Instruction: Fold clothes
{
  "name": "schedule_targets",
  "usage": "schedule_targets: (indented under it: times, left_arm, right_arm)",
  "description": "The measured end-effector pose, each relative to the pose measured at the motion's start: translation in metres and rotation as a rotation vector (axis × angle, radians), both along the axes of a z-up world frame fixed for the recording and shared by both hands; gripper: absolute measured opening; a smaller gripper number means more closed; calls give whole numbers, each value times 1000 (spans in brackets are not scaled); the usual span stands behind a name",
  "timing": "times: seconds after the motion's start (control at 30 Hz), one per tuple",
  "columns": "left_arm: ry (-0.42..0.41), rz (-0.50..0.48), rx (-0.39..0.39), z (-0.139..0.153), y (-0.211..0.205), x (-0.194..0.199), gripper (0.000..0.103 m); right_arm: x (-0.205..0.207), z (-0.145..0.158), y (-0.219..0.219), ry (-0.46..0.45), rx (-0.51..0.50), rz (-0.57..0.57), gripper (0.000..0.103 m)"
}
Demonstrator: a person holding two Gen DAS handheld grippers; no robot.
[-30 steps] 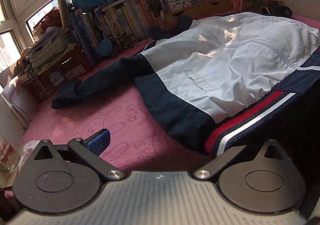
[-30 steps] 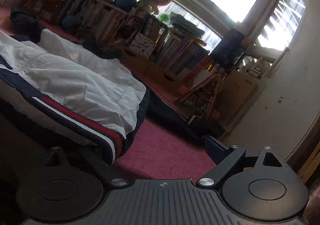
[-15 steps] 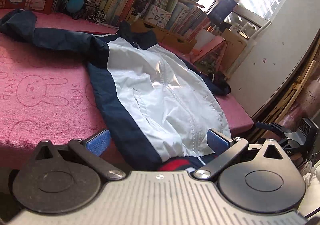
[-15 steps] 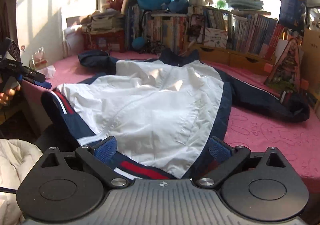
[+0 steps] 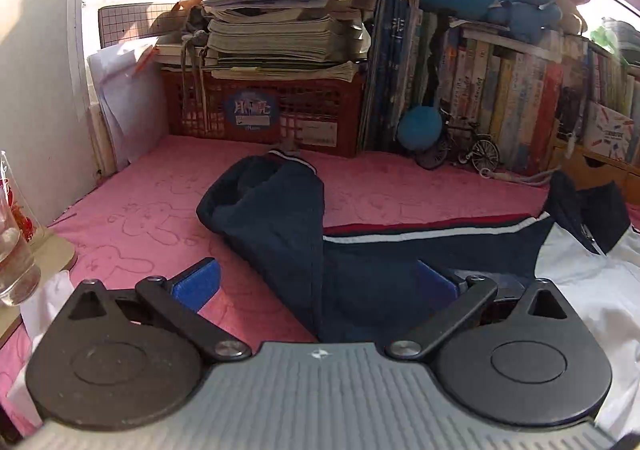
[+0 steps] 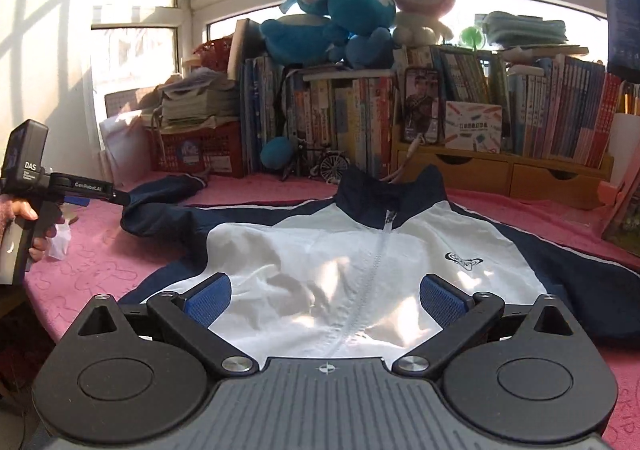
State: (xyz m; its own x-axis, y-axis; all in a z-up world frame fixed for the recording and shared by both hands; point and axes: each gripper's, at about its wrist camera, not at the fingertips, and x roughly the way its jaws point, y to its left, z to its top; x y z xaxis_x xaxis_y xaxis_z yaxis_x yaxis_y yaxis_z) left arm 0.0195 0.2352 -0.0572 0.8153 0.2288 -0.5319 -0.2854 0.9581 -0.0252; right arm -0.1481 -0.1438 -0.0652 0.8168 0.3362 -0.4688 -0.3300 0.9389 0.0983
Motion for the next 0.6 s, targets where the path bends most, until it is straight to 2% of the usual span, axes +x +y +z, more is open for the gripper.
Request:
schedule_targets:
  times: [0.1,0.17,0.23,0.33,0.4,0.53,0.6]
  left_arm:
    - [76,59,100,-7,5,67,103]
    - [177,90,189,-24,9,103,103]
    - [258,115,254,-42,13,123,103]
    - [269,127,279,-55,20,129,103]
    - [247,132,258,-56,28,129,103]
    - [243,100,276,-55,27,147,103]
    - [266,79,294,-61,21,159,91]
  right_arm:
    - [41,-11,27,3,-6,-9,102]
    - [59,-19,37,18,-8,-19,102]
    - [66,-27,39,48,-7,-36,102]
    - [78,-40,40,94,-5,-61,102]
    - [85,-49,41,124,-4,-78,102]
    - [101,-66,43,185,-2,-111,102]
    - [102,-75,47,203,-30,-121,102]
